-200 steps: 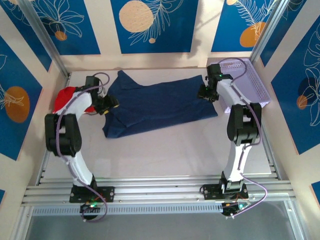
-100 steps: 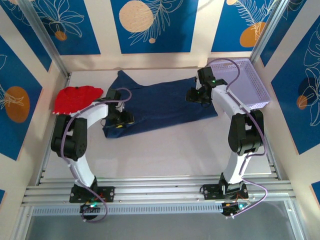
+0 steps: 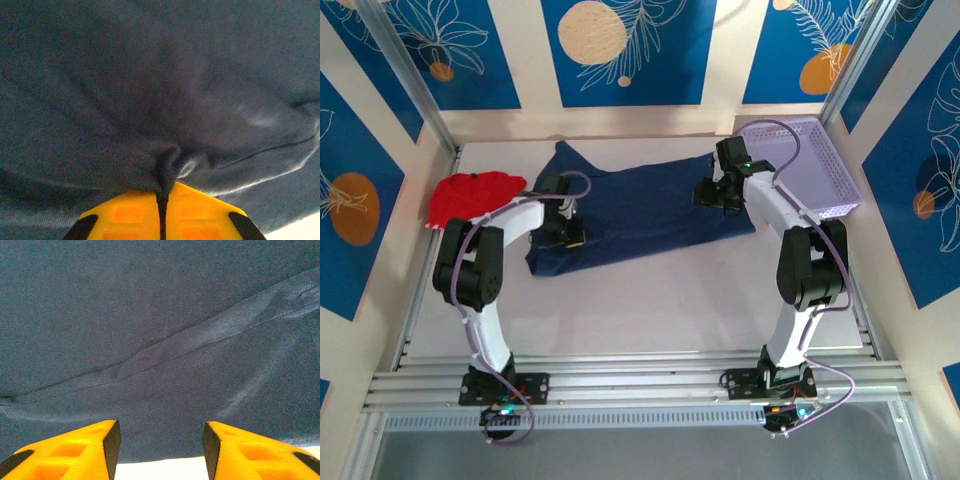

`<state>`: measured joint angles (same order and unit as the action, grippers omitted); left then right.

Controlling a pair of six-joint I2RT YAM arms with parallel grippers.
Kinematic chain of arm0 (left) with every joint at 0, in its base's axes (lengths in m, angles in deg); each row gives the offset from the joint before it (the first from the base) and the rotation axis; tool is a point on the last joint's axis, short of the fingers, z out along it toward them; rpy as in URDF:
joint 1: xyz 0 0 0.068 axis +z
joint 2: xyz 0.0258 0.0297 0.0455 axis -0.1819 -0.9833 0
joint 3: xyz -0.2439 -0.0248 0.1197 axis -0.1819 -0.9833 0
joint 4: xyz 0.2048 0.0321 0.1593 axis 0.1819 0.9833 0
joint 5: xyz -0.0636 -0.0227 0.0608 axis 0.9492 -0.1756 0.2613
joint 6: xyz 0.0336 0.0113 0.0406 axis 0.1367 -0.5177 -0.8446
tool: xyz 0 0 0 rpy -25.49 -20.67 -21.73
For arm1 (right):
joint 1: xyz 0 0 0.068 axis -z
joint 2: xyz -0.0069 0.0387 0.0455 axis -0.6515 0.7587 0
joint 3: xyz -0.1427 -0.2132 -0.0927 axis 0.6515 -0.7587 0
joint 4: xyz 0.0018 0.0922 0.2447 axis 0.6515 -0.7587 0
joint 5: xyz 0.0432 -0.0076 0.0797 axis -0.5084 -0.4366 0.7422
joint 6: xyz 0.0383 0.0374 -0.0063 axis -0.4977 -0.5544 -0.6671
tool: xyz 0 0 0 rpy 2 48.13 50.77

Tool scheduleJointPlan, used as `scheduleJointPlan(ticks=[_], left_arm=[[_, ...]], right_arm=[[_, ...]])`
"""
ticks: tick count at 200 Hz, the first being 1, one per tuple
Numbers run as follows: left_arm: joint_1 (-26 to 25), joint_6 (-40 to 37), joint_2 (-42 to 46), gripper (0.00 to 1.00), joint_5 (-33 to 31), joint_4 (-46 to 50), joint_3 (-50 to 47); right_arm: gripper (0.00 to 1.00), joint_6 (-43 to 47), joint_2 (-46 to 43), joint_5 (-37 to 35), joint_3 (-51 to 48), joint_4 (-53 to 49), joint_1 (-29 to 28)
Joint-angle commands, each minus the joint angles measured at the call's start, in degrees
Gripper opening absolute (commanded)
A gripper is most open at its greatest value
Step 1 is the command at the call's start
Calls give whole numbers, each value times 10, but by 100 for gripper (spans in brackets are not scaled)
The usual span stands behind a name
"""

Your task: Fold the inside-out t-shirt

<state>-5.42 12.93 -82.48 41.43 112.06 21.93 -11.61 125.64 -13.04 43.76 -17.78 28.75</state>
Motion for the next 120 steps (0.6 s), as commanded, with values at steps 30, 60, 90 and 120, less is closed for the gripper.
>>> scheduleJointPlan(ticks=[30,60,90,120], left_arm=[[-4,-38,-80,7,-34,43,194],[-4,-30,-191,46,-64,107,391],[-5,-30,-155,60,-52,96,357],[-5,-16,-23,61,-40,13,144]], right_arm=[[49,3,-19,8,-8,0,4],[49,-6,-23,25,-16,7,4],[49,-15,-32,23,-49,12,2],[49,-25,-3,21,-50,-1,26]])
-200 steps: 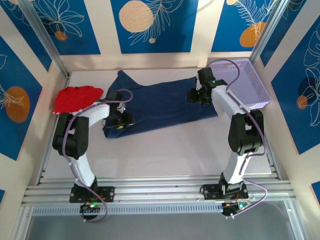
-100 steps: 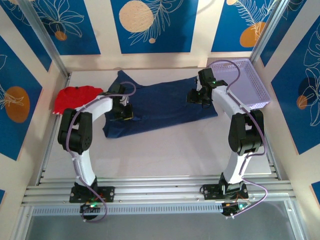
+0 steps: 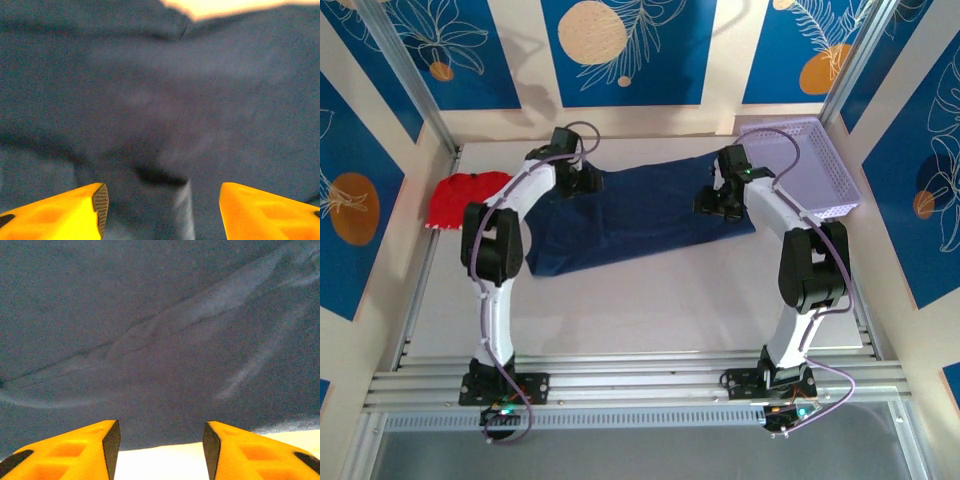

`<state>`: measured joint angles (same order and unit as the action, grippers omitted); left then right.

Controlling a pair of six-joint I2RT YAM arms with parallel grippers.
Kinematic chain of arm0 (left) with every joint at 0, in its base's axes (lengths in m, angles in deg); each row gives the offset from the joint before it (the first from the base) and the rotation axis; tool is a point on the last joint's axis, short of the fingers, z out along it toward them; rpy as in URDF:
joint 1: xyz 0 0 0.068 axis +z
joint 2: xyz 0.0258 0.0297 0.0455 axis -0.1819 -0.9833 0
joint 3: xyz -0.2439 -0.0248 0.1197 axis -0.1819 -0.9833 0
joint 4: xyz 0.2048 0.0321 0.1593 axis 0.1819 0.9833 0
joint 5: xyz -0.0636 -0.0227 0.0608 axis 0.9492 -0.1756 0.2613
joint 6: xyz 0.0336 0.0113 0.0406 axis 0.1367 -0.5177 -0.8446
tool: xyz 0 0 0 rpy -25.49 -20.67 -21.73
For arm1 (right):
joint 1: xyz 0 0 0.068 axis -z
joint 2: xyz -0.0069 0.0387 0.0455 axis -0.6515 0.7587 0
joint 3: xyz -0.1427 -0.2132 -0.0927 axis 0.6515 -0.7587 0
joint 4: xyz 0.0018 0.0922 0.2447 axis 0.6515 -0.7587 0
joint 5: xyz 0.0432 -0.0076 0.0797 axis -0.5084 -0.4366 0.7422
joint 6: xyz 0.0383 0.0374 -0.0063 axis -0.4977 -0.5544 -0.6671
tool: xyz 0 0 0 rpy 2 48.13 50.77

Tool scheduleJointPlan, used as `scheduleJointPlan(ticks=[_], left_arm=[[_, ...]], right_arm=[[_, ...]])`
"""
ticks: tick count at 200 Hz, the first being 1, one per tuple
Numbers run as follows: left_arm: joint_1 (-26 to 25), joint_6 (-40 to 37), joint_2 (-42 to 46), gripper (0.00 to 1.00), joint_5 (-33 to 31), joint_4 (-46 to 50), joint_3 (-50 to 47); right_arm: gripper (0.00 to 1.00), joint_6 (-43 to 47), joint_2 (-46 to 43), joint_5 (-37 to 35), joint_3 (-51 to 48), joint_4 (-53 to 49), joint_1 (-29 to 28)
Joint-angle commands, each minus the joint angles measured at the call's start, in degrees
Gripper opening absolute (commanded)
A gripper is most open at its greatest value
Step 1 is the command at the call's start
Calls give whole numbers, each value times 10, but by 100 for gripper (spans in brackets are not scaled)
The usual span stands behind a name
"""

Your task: Fold the inside-out t-shirt

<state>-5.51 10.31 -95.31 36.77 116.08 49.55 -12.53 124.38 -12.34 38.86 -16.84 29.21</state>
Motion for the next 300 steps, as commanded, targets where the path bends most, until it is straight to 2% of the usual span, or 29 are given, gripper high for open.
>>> scheduleJointPlan(ticks=[1,20,40,79,117,162,195,217,238,263,300], left_arm=[[-4,11,110,61,8,-30,-139],[-4,30,179,61,20,-75,-266],[-1,41,213,61,7,-108,-355],[15,43,240,60,-9,-122,-438],[16,37,262,60,-27,-124,-486],[15,53,333,60,-49,-123,-588],[14,93,447,61,-57,-109,-677],[7,97,520,62,-39,-109,-663],[-4,92,517,65,-12,-146,-612],[-8,85,414,65,7,-171,-532],[-2,61,274,65,-18,-185,-434]], right_arm=[[50,-15,11,15,0,-11,22],[49,-15,43,11,17,-18,40],[48,-14,89,-2,49,-52,52],[44,2,146,-40,62,-98,66],[39,15,163,-48,47,-132,64],[35,-18,66,-49,-95,-143,47],[33,-64,-74,-29,-235,-143,27],[38,-55,-164,2,-261,-109,27],[44,-27,-185,35,-232,-28,27],[47,-40,-116,84,-176,40,26],[47,-43,24,51,-69,15,38]])
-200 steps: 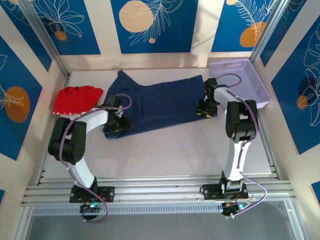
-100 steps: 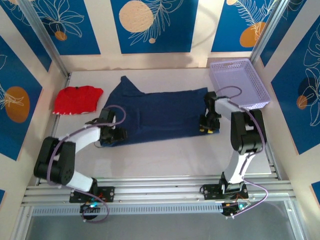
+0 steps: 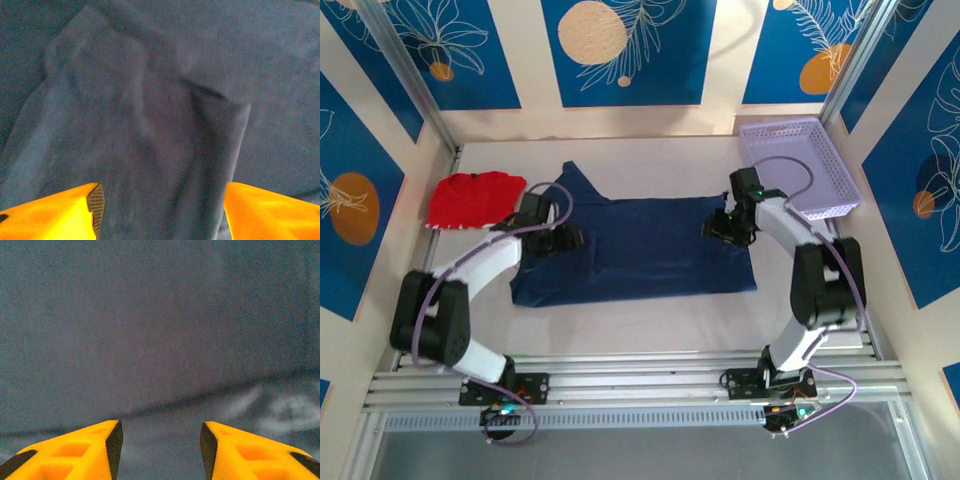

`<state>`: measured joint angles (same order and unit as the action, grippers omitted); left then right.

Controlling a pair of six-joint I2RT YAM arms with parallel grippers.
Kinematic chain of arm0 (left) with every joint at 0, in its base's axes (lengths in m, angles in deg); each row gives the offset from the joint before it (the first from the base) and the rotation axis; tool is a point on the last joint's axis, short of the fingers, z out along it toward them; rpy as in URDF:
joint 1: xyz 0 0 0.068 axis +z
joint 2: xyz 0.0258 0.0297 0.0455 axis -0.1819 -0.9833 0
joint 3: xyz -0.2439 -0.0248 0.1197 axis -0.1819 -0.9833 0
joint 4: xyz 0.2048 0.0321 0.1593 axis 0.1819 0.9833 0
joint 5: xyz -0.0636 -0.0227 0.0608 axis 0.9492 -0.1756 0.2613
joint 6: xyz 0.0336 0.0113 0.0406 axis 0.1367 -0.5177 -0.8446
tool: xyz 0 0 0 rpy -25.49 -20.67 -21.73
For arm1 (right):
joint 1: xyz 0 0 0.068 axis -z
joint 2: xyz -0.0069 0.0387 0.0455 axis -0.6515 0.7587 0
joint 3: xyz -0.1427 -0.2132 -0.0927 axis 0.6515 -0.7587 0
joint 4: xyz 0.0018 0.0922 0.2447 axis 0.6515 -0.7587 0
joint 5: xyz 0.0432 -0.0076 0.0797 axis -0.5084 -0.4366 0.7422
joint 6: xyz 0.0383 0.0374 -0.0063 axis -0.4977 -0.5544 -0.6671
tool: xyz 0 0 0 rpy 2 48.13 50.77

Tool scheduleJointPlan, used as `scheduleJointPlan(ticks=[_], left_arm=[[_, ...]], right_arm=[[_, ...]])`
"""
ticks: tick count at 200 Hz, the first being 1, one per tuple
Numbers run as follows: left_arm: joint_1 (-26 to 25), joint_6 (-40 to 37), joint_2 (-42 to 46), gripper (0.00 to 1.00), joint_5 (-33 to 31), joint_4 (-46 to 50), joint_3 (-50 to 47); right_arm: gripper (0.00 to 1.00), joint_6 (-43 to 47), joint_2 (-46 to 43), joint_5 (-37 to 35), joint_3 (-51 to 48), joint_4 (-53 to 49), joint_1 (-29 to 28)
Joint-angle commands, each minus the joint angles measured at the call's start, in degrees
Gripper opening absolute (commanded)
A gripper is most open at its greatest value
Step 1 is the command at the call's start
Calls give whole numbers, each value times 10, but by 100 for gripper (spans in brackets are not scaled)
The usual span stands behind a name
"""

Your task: Fold the inside-out t-shirt

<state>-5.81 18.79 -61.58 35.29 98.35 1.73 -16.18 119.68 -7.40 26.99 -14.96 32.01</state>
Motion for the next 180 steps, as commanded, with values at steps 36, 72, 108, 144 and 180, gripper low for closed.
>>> scheduleJointPlan(ticks=[36,72,108,144,180], left_arm=[[0,-37,-130,64,12,4,78],[-7,-33,-87,65,13,-6,6],[0,-44,-63,66,-20,6,33],[53,-59,-129,67,-4,19,158],[80,-71,-245,67,6,54,291]], right_arm=[[44,7,130,-41,84,-58,14],[43,14,107,-64,30,-88,19],[44,37,79,-87,51,-80,23],[46,56,63,-76,103,-44,-2],[47,50,64,-63,113,-21,-18]])
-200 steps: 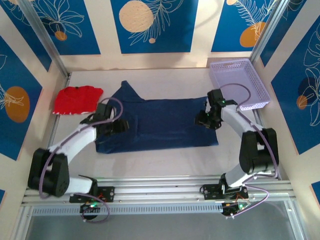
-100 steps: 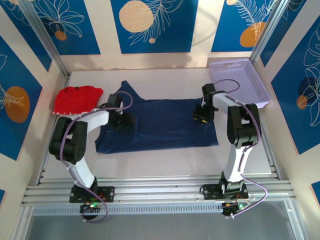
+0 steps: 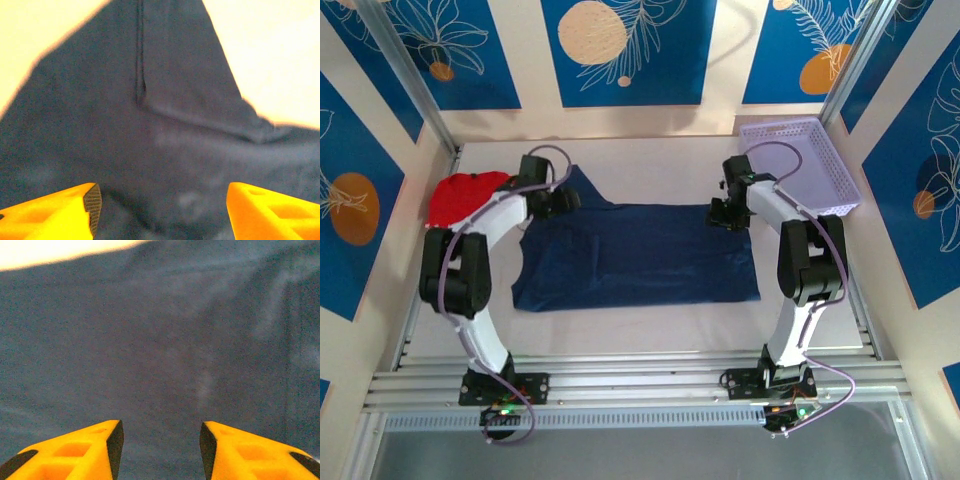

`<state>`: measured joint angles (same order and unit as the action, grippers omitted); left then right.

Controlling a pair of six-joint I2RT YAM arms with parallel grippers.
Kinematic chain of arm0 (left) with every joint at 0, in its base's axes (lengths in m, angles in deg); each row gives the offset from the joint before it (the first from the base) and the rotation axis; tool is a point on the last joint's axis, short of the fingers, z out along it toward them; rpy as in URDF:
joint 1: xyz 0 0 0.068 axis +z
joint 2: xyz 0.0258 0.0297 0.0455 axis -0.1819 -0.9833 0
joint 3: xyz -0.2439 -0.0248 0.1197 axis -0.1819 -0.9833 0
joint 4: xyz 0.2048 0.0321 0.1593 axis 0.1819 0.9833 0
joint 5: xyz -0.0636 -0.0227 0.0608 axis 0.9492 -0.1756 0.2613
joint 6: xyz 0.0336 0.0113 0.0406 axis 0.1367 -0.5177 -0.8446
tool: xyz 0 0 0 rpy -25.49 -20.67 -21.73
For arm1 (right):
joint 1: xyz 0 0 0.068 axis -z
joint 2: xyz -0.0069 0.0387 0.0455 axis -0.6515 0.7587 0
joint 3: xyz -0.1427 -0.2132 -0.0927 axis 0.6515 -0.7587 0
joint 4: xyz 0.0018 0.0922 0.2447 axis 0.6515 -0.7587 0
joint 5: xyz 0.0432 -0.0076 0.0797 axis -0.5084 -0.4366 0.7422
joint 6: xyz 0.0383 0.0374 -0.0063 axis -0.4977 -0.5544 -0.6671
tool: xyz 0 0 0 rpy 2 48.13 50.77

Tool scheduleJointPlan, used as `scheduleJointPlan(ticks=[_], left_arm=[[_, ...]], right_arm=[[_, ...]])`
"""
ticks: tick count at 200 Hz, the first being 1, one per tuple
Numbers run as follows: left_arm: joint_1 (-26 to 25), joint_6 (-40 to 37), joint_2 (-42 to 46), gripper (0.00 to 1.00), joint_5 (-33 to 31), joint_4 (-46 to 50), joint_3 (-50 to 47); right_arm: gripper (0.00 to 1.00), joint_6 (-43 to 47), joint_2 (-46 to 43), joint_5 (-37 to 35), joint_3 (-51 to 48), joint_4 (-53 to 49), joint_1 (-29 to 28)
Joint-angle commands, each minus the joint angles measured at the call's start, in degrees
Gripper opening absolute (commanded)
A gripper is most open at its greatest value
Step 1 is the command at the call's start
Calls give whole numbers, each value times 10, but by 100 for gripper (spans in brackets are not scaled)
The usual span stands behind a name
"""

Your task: Fold the inside-out t-shirt

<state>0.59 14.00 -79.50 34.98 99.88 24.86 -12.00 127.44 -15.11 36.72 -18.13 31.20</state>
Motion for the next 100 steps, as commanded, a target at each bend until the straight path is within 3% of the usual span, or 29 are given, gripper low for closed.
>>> scheduleJointPlan(ticks=[1,48,100], left_arm=[[16,-24,-69,67,9,39,63],[24,-41,-169,60,64,71,187],[19,-44,-203,50,94,70,201]], right_arm=[[47,8,-13,14,16,11,-11],[47,8,-8,12,11,13,-12],[47,7,-4,16,3,15,-14]])
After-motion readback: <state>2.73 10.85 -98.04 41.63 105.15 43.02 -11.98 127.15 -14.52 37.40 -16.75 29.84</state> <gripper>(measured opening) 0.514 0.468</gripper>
